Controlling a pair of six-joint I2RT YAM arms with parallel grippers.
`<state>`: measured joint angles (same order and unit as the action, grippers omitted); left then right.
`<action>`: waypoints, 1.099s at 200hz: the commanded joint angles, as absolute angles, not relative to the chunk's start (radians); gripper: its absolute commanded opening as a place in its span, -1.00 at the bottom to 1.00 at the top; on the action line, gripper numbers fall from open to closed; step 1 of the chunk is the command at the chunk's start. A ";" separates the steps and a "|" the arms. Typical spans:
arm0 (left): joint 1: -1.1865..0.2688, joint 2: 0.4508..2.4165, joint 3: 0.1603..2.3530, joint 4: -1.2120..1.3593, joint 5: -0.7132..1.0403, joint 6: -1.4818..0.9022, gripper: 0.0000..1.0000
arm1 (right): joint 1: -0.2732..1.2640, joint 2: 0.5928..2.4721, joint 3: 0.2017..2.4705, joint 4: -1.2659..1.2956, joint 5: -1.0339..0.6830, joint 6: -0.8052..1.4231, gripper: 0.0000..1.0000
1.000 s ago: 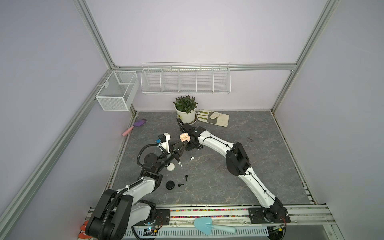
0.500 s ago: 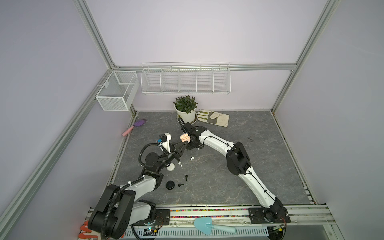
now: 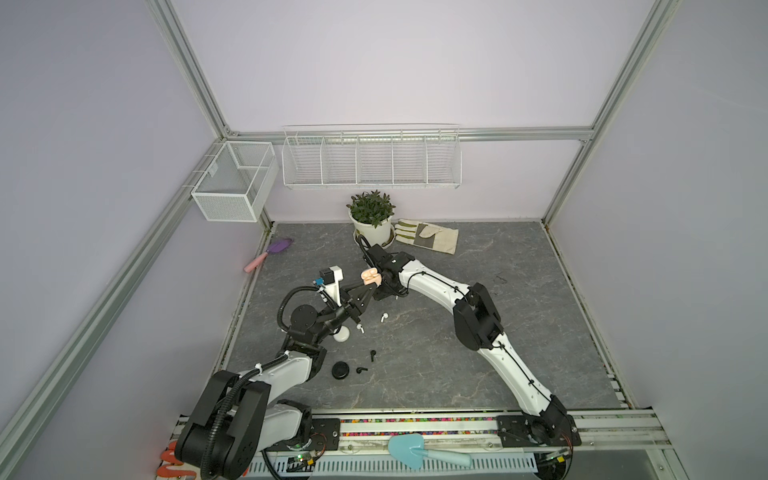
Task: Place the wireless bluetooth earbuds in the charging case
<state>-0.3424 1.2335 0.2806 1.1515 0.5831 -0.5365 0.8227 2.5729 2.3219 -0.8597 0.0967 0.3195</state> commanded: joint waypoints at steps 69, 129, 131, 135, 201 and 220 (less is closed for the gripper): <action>-0.343 1.216 0.288 1.157 0.584 -0.518 -1.00 | 0.859 2.618 2.362 -0.993 0.174 0.364 -0.37; -0.343 1.213 0.287 1.158 0.584 -0.522 -1.00 | 0.870 2.652 2.403 -0.996 0.182 0.364 -0.40; -0.343 1.213 0.287 1.157 0.584 -0.522 -1.00 | 0.869 2.652 2.406 -0.998 0.183 0.364 -0.40; -0.342 1.213 0.287 1.157 0.584 -0.522 -1.00 | 0.870 2.654 2.409 -0.998 0.181 0.364 -0.40; -0.344 1.213 0.287 1.156 0.586 -0.522 -1.00 | 0.876 2.667 2.418 -0.976 0.169 0.365 -0.41; -0.343 1.213 0.287 1.154 0.585 -0.521 -1.00 | 0.877 2.669 2.422 -0.973 0.163 0.367 -0.41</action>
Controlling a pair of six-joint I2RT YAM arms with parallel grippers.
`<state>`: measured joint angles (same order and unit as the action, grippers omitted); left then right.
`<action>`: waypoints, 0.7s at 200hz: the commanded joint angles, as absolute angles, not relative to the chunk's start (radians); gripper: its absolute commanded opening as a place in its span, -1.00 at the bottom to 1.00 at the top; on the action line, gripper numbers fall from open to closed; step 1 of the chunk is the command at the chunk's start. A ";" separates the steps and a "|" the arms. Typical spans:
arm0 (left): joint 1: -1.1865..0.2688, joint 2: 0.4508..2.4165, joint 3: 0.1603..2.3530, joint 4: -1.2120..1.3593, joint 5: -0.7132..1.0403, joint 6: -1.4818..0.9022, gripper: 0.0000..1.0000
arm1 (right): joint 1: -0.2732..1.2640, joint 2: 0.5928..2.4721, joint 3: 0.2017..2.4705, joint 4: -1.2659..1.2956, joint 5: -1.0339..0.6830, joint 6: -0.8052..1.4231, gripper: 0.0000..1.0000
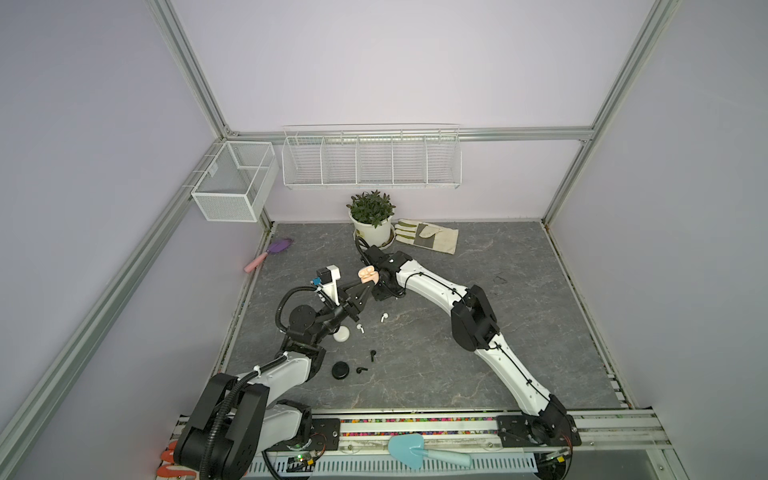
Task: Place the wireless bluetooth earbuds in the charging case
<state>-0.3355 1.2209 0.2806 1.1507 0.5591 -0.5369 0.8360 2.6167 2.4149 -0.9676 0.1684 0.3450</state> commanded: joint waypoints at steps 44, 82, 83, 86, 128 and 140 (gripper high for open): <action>-0.343 1.216 0.289 1.152 0.586 -0.520 -1.00 | 0.881 2.669 2.424 -0.971 0.155 0.368 -0.46; -0.343 1.218 0.290 1.148 0.586 -0.517 -1.00 | 0.885 2.666 2.427 -0.969 0.159 0.370 -0.49; -0.342 1.218 0.290 1.148 0.586 -0.517 -1.00 | 0.885 2.666 2.426 -0.969 0.160 0.370 -0.49; -0.342 1.217 0.290 1.147 0.585 -0.517 -1.00 | 0.886 2.665 2.428 -0.969 0.158 0.370 -0.50; -0.343 1.214 0.290 1.143 0.585 -0.515 -1.00 | 0.891 2.652 2.427 -0.974 0.163 0.365 -0.54; -0.343 1.211 0.288 1.142 0.585 -0.515 -1.00 | 0.891 2.646 2.425 -0.976 0.168 0.363 -0.54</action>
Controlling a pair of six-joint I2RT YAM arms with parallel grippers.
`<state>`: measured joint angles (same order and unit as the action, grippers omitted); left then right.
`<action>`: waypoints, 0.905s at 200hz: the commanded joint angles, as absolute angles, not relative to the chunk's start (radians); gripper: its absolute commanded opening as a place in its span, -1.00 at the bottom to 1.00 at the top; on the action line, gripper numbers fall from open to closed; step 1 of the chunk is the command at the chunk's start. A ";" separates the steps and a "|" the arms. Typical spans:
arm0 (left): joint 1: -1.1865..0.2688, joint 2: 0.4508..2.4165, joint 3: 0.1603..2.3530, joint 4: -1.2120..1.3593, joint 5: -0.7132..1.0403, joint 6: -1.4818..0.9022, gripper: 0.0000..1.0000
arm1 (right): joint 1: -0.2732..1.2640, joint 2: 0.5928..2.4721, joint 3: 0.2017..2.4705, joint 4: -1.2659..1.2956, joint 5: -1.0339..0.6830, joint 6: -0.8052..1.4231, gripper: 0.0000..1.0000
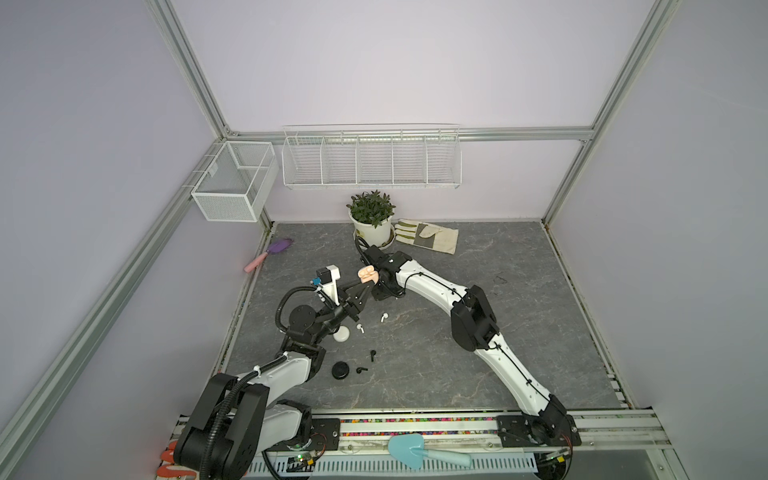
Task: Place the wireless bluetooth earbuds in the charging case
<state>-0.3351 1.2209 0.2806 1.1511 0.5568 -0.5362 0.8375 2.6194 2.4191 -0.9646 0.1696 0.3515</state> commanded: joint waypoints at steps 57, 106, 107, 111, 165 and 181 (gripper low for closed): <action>-0.343 1.194 0.285 1.120 0.580 -0.511 -1.00 | 0.890 2.605 2.391 -0.930 0.176 0.291 -0.56; -0.343 1.176 0.282 1.098 0.572 -0.504 -1.00 | 0.874 2.531 2.301 -0.870 0.175 0.212 -0.56; -0.343 1.177 0.282 1.099 0.572 -0.504 -1.00 | 0.875 2.529 2.299 -0.869 0.176 0.210 -0.56; -0.342 1.175 0.282 1.100 0.572 -0.505 -1.00 | 0.873 2.524 2.292 -0.864 0.175 0.206 -0.56; -0.342 1.173 0.288 1.097 0.569 -0.502 -1.00 | 0.848 2.448 2.206 -0.801 0.187 0.180 -0.58; -0.343 1.169 0.291 1.093 0.568 -0.501 -1.00 | 0.844 2.426 2.179 -0.779 0.190 0.169 -0.58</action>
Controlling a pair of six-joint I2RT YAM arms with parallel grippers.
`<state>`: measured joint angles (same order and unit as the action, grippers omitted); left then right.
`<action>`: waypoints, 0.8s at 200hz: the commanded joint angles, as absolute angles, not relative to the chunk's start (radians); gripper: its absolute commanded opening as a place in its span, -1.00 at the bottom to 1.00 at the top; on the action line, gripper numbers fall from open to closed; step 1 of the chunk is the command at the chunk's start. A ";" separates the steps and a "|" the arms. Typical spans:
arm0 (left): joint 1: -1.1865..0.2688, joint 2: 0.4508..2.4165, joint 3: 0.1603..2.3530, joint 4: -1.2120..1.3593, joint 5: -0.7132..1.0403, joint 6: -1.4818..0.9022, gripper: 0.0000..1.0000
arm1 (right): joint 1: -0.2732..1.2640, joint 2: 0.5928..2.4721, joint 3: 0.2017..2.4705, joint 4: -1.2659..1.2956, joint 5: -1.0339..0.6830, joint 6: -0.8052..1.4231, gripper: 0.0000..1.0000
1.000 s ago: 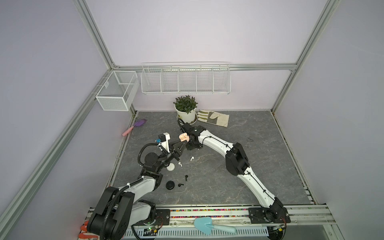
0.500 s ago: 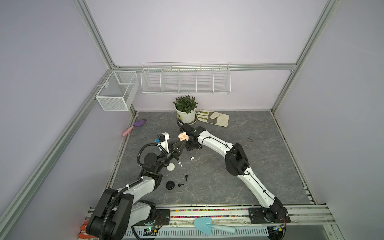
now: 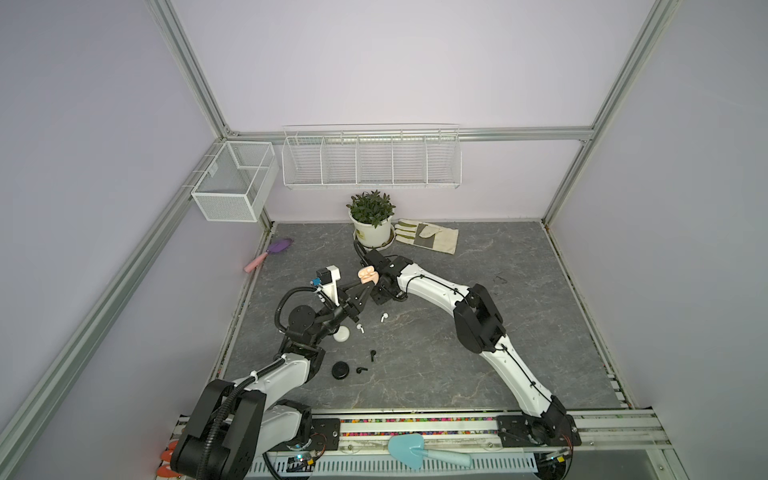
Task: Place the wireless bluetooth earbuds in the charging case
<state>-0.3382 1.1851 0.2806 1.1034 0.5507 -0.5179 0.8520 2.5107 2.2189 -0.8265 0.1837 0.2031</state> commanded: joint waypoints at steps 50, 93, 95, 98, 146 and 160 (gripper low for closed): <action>-0.343 1.137 0.291 1.055 0.565 -0.491 -1.00 | 0.828 2.394 2.137 -0.749 0.180 0.150 -0.58; -0.343 1.118 0.293 1.031 0.561 -0.486 -1.00 | 0.827 2.350 2.075 -0.737 0.161 0.114 -0.58; -0.342 1.117 0.293 1.030 0.561 -0.486 -1.00 | 0.826 2.346 2.069 -0.737 0.161 0.112 -0.58; -0.343 1.117 0.293 1.030 0.563 -0.486 -1.00 | 0.824 2.338 2.060 -0.735 0.161 0.109 -0.58; -0.344 1.117 0.296 1.013 0.573 -0.485 -1.00 | 0.814 2.211 1.869 -0.711 0.163 0.101 -0.58; -0.345 1.118 0.298 1.011 0.576 -0.485 -1.00 | 0.812 2.161 1.790 -0.696 0.167 0.104 -0.58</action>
<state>-0.3405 1.1294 0.2806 1.0111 0.5552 -0.5014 0.8223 2.2616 1.8893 -0.7170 0.1669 0.1219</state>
